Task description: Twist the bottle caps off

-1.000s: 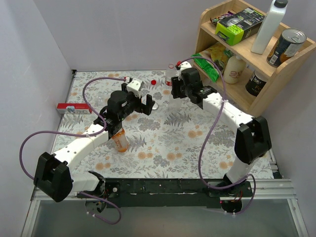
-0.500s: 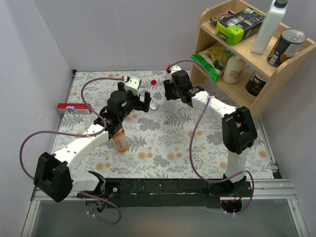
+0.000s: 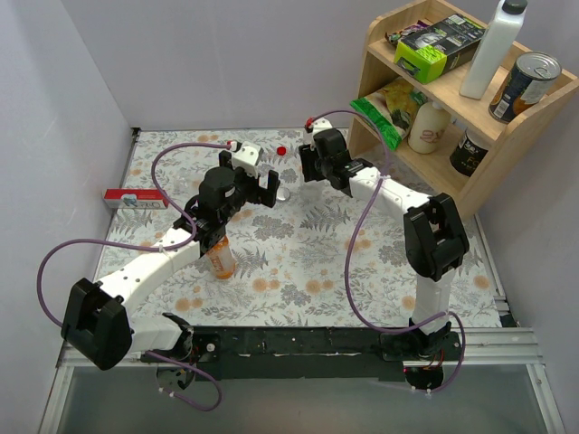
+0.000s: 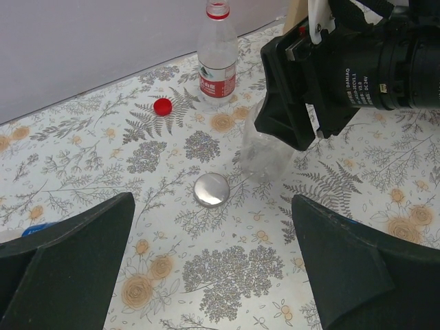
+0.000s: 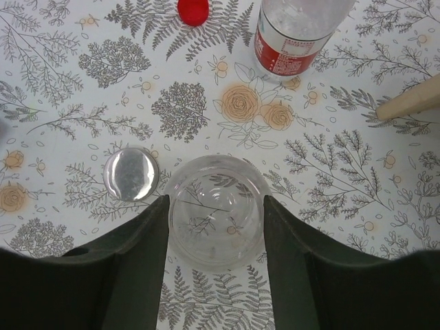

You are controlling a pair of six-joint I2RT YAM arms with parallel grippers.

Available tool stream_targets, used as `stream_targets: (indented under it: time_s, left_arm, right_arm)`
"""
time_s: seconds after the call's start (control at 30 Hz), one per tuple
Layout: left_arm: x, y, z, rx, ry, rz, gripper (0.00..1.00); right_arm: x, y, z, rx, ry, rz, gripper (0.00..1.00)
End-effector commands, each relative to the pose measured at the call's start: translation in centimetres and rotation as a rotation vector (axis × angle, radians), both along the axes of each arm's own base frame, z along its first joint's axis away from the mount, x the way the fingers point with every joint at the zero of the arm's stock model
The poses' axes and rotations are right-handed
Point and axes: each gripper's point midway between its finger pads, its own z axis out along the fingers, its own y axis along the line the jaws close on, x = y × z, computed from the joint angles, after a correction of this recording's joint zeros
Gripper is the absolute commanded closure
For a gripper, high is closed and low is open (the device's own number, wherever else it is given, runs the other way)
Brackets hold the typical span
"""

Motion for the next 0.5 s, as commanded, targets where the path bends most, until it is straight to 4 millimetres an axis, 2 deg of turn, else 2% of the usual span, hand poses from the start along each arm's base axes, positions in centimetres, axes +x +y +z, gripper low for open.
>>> stream_targets:
  time_s: [0.0,0.03,0.17,0.27,0.37,0.4,0.43,0.47]
  left_arm:
    - [-0.4,0.2,3.3,-0.043,-0.065,0.003,0.02]
    - [-0.5,0.0,3.6,-0.062,-0.062,-0.001,0.02]
    - [-1.5,-1.2,4.8,-0.113,-0.052,-0.076,0.02]
    - [-1.6,-1.4,5.0,-0.131,-0.047,-0.087,0.02]
    - [-1.3,-1.4,5.2,-0.156,-0.024,-0.075,0.02]
    - [-1.0,-1.0,5.4,-0.167,-0.019,-0.061,0.02]
    - [-0.8,-0.9,6.2,-0.191,-0.023,-0.051,0.02]
    - [-0.4,-0.2,6.5,-0.204,-0.018,-0.028,0.02]
  right_arm:
    - [0.5,0.3,2.2,0.032,-0.051,-0.009,0.36]
    - [0.5,0.4,2.4,0.034,-0.048,-0.004,0.26]
    - [0.8,0.9,3.9,0.051,-0.062,0.01,0.18]
    - [1.1,1.1,4.7,0.056,-0.066,0.01,0.11]
    - [1.1,0.9,6.3,0.063,-0.087,0.0,0.08]
    - [0.8,0.7,7.8,0.079,-0.108,-0.002,0.08]
    - [0.5,0.6,8.3,0.098,-0.111,-0.002,0.08]
    - [-0.2,0.4,10.3,0.128,-0.137,0.002,0.08]
